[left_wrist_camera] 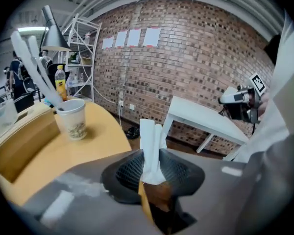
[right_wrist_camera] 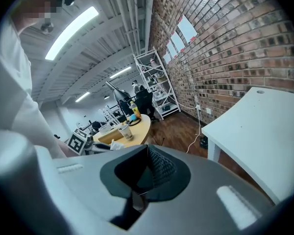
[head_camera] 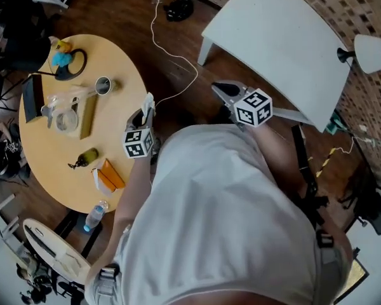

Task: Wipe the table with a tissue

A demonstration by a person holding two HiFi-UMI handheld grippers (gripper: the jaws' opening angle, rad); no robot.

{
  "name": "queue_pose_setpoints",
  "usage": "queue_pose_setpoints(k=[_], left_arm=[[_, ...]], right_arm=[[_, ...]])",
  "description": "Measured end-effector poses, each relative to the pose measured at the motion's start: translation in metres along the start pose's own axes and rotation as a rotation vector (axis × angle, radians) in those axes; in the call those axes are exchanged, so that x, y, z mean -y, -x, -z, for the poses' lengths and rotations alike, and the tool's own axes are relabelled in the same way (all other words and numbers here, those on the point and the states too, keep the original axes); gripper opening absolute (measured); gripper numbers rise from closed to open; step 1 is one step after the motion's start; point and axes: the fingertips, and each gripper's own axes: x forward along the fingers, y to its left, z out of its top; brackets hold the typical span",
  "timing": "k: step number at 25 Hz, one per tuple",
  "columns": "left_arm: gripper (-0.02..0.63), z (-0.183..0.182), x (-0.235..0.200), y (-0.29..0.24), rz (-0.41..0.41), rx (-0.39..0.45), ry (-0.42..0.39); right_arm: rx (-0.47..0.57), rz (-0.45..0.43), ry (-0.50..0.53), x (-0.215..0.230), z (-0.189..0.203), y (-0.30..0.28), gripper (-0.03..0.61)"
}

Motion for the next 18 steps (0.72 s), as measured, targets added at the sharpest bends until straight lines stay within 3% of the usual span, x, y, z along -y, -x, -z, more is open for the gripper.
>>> queue_pose_setpoints(k=[6,12,18], left_arm=[[0.109,-0.047,0.041,-0.04,0.083,0.055,-0.065],[0.109,-0.099,0.123,-0.091,0.206,0.047,-0.222],[0.11,-0.135,0.196,-0.122,0.286,0.055,-0.289]], right_arm=[[0.039,0.047,0.003,0.04,-0.002,0.024,0.008],[0.152,0.107,0.005,0.075,-0.033,0.075,0.009],[0.165,0.124,-0.012,0.107,-0.032,0.111,0.008]])
